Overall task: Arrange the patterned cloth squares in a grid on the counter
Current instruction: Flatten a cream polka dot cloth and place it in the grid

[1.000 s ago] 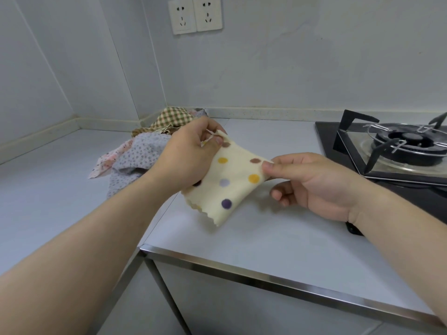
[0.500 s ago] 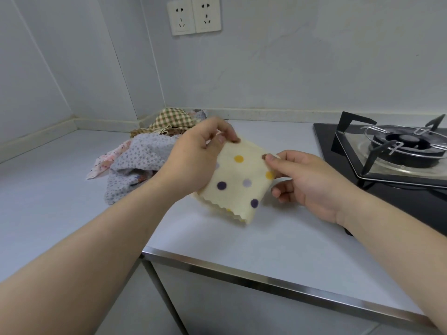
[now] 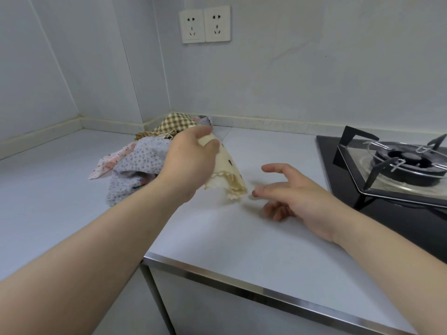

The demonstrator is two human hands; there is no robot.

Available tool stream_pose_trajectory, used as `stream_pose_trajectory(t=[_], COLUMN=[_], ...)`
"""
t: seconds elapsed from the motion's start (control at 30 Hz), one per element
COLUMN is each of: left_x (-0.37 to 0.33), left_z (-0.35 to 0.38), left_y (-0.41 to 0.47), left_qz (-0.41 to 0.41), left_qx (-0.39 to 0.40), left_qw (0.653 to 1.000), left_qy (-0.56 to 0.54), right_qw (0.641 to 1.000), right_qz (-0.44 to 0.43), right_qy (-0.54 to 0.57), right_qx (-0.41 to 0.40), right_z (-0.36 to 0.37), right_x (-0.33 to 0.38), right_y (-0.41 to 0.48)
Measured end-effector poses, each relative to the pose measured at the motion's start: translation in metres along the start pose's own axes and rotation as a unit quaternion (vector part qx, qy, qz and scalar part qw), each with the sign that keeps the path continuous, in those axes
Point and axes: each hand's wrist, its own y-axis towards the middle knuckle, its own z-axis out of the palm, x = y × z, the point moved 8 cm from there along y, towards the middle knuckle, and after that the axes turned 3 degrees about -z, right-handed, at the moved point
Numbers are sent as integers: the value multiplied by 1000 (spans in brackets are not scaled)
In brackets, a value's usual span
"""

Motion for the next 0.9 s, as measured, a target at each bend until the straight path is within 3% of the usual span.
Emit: stream_pose_trajectory(t=[0.1, 0.33, 0.63, 0.9], left_x=[12, 12, 3, 1], left_z=[0, 7, 18, 18], left_y=[3, -2, -14, -16], left_qz=[-57, -70, -49, -49], left_qx=[-16, -28, -11, -22], left_qw=[995, 991, 989, 988], left_qy=[-74, -115, -138, -145], right_qw=[998, 976, 993, 989], right_qz=[-28, -94, -23, -30], right_qy=[-47, -197, -111, -132], right_qx=[-2, -21, -33, -64], right_z=[4, 13, 8, 2], right_x=[4, 11, 1, 3], right_y=[-3, -7, 0, 3])
